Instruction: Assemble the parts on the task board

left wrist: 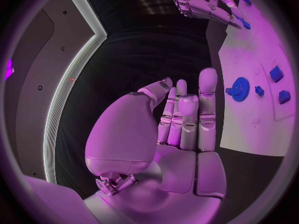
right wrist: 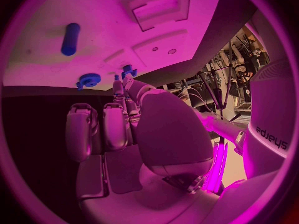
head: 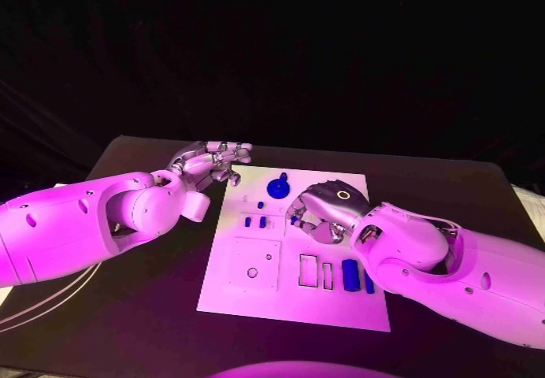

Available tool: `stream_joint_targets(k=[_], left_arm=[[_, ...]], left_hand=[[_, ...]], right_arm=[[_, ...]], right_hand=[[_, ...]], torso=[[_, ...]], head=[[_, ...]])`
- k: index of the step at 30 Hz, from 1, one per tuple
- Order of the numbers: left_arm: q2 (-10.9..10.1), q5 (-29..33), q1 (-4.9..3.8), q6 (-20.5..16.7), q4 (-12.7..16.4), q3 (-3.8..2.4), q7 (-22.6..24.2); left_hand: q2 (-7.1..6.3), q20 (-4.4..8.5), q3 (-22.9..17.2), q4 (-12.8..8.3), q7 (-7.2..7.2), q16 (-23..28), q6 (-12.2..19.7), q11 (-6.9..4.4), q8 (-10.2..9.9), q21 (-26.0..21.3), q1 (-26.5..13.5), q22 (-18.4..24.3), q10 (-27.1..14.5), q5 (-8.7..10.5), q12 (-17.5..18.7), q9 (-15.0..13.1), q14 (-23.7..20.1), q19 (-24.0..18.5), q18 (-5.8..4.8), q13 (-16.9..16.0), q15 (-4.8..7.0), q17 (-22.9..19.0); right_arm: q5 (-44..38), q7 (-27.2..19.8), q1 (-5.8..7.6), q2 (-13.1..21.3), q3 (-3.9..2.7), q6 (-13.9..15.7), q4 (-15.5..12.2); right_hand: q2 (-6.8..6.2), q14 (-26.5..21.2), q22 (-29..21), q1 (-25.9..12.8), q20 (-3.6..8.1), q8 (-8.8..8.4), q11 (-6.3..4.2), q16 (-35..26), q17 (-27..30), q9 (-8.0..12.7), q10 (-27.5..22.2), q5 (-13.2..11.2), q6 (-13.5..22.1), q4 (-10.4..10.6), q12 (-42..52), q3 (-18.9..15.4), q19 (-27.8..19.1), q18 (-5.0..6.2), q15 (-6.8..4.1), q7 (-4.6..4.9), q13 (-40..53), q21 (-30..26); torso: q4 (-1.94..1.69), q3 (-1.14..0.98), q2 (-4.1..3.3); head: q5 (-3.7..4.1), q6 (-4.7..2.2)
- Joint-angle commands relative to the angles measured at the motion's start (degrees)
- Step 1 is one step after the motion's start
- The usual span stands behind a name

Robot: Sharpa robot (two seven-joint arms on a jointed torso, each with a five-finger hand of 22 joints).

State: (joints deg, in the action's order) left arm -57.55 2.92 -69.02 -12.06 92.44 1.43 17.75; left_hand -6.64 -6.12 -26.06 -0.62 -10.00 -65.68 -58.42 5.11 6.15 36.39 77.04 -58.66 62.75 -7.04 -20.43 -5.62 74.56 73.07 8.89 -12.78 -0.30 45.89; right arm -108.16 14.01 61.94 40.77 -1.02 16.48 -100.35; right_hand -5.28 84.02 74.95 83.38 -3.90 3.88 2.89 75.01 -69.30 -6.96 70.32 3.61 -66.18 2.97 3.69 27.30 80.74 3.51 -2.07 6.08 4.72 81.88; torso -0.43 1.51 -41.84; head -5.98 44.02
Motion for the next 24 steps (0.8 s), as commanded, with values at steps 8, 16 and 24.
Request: stream_joint_targets(k=[8, 16, 24], left_arm=[[0.13, -0.21, -0.02, 1.16, 0.21, -0.03, 0.57], [0.17, -0.21, -0.02, 1.18, 0.23, -0.03, 0.55], [0.2, -0.21, -0.02, 1.22, 0.24, -0.03, 0.5]], left_hand=[[0.33, -0.02, 0.41, -0.05, 0.02, 0.35, 0.29, 0.11, 0.15, -0.33, -0.25, 0.05, -0.4, -0.27, -0.19, 0.05, -0.41, -0.2, 0.56, -0.05, -0.18, -0.08], [0.33, -0.02, 0.41, -0.05, 0.02, 0.35, 0.29, 0.11, 0.15, -0.33, -0.25, 0.05, -0.4, -0.27, -0.19, 0.05, -0.41, -0.2, 0.56, -0.05, -0.18, -0.08], [0.38, -0.05, 0.46, -0.08, 0.0, 0.37, 0.37, 0.13, 0.18, -0.45, -0.24, 0.13, -0.55, -0.28, -0.38, 0.08, -0.47, -0.22, 0.57, -0.11, -0.21, -0.2]], right_arm=[[1.01, -2.28, -2.93, -3.43, 0.15, -1.37, 1.22], [1.16, -2.73, -3.99, -5.07, 0.49, -2.27, 2.54], [1.17, -2.76, -4.35, -6.19, 0.78, -3.03, 3.79]], right_hand=[[0.12, 2.75, 3.53, -0.74, -0.18, 0.21, 0.15, 0.17, 0.1, -0.06, 0.13, 0.14, -0.07, -0.42, 0.01, 0.12, 0.12, -0.48, -0.05, 0.38, -0.11, 0.0], [0.13, 2.72, 3.45, -0.8, -0.22, 0.17, 0.2, 0.09, 0.22, -0.06, 0.11, 0.16, -0.05, -0.46, -0.01, 0.16, 0.04, -0.45, 0.02, 0.44, -0.16, -0.06], [0.13, 2.71, 3.41, -0.92, -0.27, 0.13, 0.27, 0.11, 0.22, -0.06, 0.08, 0.14, -0.02, -0.48, -0.02, 0.17, 0.01, -0.45, 0.09, 0.5, -0.21, -0.08]], torso=[[0.16, 0.01, -0.06], [0.12, -0.05, -0.06], [0.11, -0.05, -0.07]], head=[[-2.23, 1.14], [-3.05, 1.66], [-3.42, 2.0]])
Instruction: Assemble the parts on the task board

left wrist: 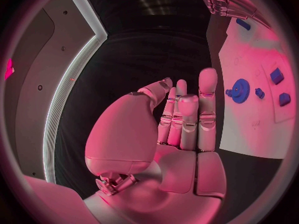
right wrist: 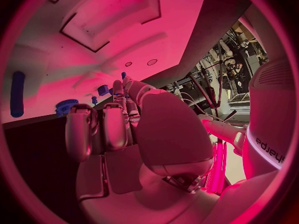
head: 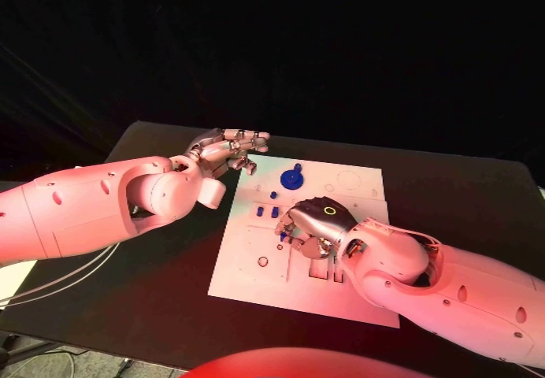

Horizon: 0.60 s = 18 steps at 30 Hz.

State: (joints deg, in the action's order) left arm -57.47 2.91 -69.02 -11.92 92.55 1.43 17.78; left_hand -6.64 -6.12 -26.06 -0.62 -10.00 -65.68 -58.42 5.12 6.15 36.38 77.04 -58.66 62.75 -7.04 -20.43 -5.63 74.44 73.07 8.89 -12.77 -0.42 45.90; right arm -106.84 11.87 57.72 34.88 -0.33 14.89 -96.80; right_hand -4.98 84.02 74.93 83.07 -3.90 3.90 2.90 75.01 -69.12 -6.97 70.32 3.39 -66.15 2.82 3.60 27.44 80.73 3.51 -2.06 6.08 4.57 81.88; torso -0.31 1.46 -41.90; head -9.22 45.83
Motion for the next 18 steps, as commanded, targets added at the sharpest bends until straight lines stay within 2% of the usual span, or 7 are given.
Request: stream_joint_targets(k=[1, 18], left_arm=[[0.12, -0.2, -0.02, 1.09, 0.14, -0.03, 0.47], [0.12, -0.2, -0.03, 0.96, 0.14, -0.03, 0.51]], left_hand=[[0.38, -0.05, 0.46, -0.08, 0.0, 0.37, 0.37, 0.13, 0.18, -0.45, -0.24, 0.14, -0.55, -0.28, -0.38, 0.09, -0.36, -0.22, 0.57, -0.12, -0.1, -0.21], [0.38, -0.05, 0.46, -0.08, 0.0, 0.37, 0.37, 0.13, 0.18, -0.45, -0.24, 0.14, -0.55, -0.28, -0.38, 0.09, -0.36, -0.22, 0.57, -0.12, -0.1, -0.21]], right_arm=[[-0.14, -0.63, -0.15, -0.38, 0.12, -1.58, 0.3], [-0.06, -0.75, -0.37, -1.05, 0.61, -3.2, 0.89]], right_hand=[[-0.17, 2.71, 3.43, -0.62, -0.27, 0.11, 0.25, 0.11, 0.04, -0.05, 0.09, 0.35, -0.05, -0.33, 0.07, 0.03, 0.02, -0.44, 0.09, 0.5, -0.06, -0.08], [-0.17, 2.7, 3.37, -0.79, -0.35, 0.04, 0.31, 0.11, 0.07, -0.05, 0.04, 0.34, 0.04, -0.35, 0.05, 0.04, -0.03, -0.43, 0.19, 0.56, -0.13, -0.11]], torso=[[0.0, -0.01, -0.03], [0.01, 0.03, 0.02]], head=[[-0.21, 0.22], [-0.33, 0.55]])
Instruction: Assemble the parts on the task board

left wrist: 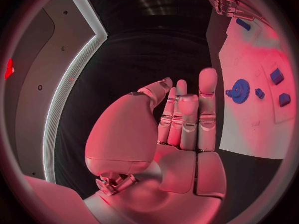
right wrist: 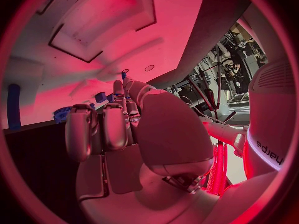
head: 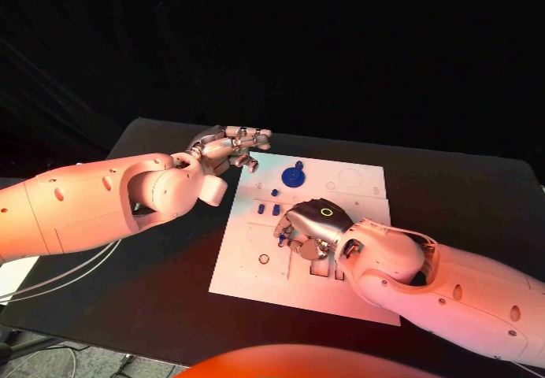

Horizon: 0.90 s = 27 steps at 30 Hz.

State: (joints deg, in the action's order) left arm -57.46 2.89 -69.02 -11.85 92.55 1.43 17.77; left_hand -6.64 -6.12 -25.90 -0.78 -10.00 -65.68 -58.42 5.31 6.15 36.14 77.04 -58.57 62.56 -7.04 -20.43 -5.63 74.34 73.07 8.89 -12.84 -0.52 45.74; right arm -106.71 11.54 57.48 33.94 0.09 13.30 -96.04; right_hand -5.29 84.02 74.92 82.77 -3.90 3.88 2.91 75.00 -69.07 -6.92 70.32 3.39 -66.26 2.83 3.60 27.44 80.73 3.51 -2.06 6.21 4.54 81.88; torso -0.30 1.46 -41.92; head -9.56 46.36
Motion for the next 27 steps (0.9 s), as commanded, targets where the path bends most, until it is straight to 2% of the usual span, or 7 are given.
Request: stream_joint_targets(k=[1, 27], left_arm=[[0.11, -0.18, -0.03, 0.86, 0.13, -0.03, 0.55], [0.09, -0.18, -0.03, 1.08, 0.09, -0.03, 0.35]], left_hand=[[0.38, -0.05, 0.3, 0.08, 0.0, 0.37, 0.37, -0.06, 0.18, -0.21, -0.24, 0.04, -0.36, -0.28, -0.38, 0.1, -0.26, -0.22, 0.57, -0.05, 0.01, -0.05], [0.38, -0.05, 0.3, 0.08, 0.0, 0.37, 0.37, -0.06, 0.18, -0.21, -0.24, 0.04, -0.36, -0.28, -0.38, 0.1, -0.26, -0.22, 0.57, -0.05, 0.01, -0.05]], right_arm=[[-0.18, -0.45, -0.13, -0.13, 0.2, -1.68, 0.14], [0.24, -0.56, -0.14, -0.14, 0.37, -2.75, 0.4]], right_hand=[[0.14, 2.7, 3.39, -0.49, -0.35, 0.06, 0.3, 0.11, 0.02, -0.1, 0.03, 0.34, 0.15, -0.35, 0.04, 0.05, -0.03, -0.44, 0.19, 0.43, -0.1, -0.11], [0.2, 2.69, 3.39, -0.54, -0.4, 0.04, 0.33, 0.11, 0.05, -0.1, 0.04, 0.37, 0.17, -0.38, 0.05, 0.09, -0.04, -0.44, 0.24, 0.45, -0.13, -0.11]], torso=[[0.02, 0.02, 0.04], [0.01, 0.0, 0.05]], head=[[-0.02, 0.03], [-0.32, 0.44]])
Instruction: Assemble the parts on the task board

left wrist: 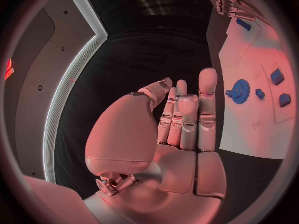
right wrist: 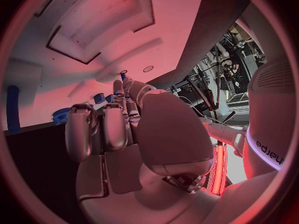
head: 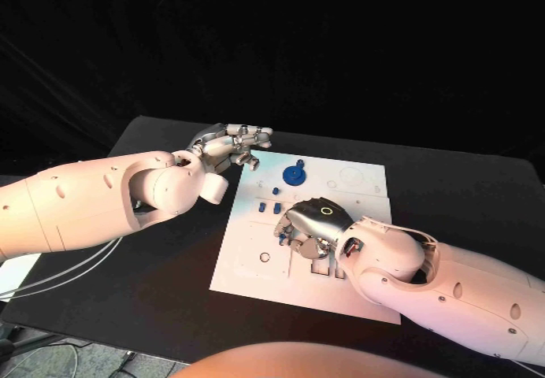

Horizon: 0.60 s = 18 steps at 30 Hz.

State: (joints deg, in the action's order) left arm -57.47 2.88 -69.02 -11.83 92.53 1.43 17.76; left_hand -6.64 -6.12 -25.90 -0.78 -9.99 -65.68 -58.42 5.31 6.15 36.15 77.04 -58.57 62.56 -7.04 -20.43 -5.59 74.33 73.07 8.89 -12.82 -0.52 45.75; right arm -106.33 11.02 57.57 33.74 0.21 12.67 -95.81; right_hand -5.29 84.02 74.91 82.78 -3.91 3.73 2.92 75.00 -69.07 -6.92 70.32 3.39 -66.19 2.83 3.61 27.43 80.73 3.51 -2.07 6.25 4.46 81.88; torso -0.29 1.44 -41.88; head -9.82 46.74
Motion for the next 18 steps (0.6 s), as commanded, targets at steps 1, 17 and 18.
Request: stream_joint_targets(k=[1, 17, 18], left_arm=[[0.11, -0.17, -0.03, 1.08, 0.09, -0.03, 0.36], [0.18, -0.18, -0.03, 1.4, -0.01, -0.03, 0.14], [0.18, -0.18, -0.03, 1.41, -0.01, -0.03, 0.12]], left_hand=[[0.37, -0.05, 0.3, 0.08, 0.0, 0.37, 0.37, -0.06, 0.18, -0.21, -0.24, 0.05, -0.36, -0.28, -0.38, 0.05, -0.25, -0.22, 0.57, -0.07, 0.01, -0.06], [0.39, -0.08, 0.38, 0.01, -0.03, 0.38, 0.47, -0.04, 0.23, -0.43, -0.21, 0.19, -0.56, -0.29, -0.65, 0.09, -0.33, -0.26, 0.6, -0.15, -0.01, -0.21], [0.39, -0.08, 0.38, 0.01, -0.03, 0.38, 0.47, -0.04, 0.23, -0.43, -0.21, 0.19, -0.56, -0.29, -0.65, 0.09, -0.33, -0.26, 0.6, -0.15, -0.01, -0.21]], right_arm=[[-0.14, -0.05, -0.25, 0.07, 0.25, -2.09, 0.15], [-0.27, -0.06, -0.32, 0.23, 0.25, -2.08, -0.07], [-0.27, -0.06, -0.32, 0.23, 0.25, -2.08, -0.07]], right_hand=[[0.22, 2.69, 3.4, -0.56, -0.41, 0.18, 0.32, 0.11, 0.05, -0.1, 0.05, 0.38, 0.1, -0.39, 0.05, 0.11, -0.04, -0.43, 0.26, 0.42, -0.06, -0.11], [0.26, 2.67, 3.35, -0.66, -0.48, 0.19, 0.35, 0.1, 0.09, -0.12, 0.09, 0.39, 0.06, -0.42, 0.08, 0.12, -0.08, -0.42, 0.34, 0.47, -0.1, -0.15], [0.26, 2.67, 3.35, -0.66, -0.48, 0.19, 0.35, 0.1, 0.09, -0.12, 0.09, 0.39, 0.06, -0.42, 0.08, 0.12, -0.08, -0.42, 0.34, 0.47, -0.1, -0.15]], torso=[[-0.01, 0.01, 0.01], [0.02, 0.01, -0.01], [0.03, 0.0, -0.01]], head=[[-0.07, 0.06], [-0.14, 0.06], [-0.15, 0.06]])
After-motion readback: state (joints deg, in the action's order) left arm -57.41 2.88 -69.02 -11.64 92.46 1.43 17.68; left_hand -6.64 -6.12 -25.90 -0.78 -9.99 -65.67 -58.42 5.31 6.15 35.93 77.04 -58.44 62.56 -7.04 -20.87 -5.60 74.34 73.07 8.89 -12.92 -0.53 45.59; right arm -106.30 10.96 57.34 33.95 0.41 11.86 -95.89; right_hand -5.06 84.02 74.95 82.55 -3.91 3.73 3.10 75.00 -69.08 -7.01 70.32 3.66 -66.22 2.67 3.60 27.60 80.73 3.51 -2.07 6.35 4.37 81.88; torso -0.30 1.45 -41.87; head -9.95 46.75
